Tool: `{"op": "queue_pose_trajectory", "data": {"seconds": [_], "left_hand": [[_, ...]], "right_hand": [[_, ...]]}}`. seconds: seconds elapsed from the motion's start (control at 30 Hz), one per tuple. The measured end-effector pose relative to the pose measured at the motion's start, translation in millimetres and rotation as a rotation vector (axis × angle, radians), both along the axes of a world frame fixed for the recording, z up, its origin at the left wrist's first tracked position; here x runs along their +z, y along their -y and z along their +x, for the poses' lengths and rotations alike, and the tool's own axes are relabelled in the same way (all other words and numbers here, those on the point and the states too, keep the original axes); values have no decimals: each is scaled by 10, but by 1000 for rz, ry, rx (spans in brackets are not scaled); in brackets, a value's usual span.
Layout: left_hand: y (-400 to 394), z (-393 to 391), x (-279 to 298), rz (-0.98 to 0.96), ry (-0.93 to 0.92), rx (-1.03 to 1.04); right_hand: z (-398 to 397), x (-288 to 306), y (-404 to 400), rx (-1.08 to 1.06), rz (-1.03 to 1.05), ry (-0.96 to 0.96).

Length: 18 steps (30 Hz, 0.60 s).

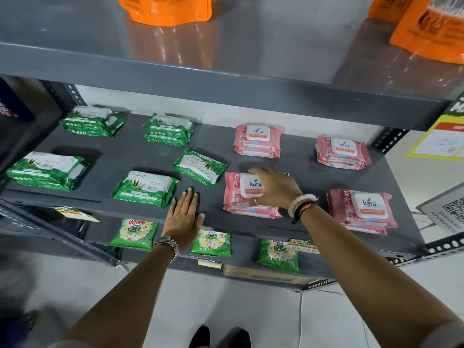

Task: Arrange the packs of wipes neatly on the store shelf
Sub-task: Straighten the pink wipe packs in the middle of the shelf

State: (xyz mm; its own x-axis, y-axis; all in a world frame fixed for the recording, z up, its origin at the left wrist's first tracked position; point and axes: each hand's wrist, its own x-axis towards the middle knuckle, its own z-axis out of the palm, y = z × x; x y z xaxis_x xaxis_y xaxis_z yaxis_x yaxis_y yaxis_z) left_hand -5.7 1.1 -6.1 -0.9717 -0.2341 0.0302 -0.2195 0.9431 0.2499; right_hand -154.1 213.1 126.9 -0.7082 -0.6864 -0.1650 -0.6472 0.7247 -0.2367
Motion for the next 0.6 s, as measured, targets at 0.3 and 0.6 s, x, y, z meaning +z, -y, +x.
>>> {"op": "queue_pose_trajectory", "data": {"seconds": [0.3,0.6], "left_hand": [[14,-3,-27,2,-9,-8],[30,8,16,94,-70,-33]], "right_hand": [[103,-59,-13,-58,-58,-30],[128,-8,52,-68,-61,-4]]}}
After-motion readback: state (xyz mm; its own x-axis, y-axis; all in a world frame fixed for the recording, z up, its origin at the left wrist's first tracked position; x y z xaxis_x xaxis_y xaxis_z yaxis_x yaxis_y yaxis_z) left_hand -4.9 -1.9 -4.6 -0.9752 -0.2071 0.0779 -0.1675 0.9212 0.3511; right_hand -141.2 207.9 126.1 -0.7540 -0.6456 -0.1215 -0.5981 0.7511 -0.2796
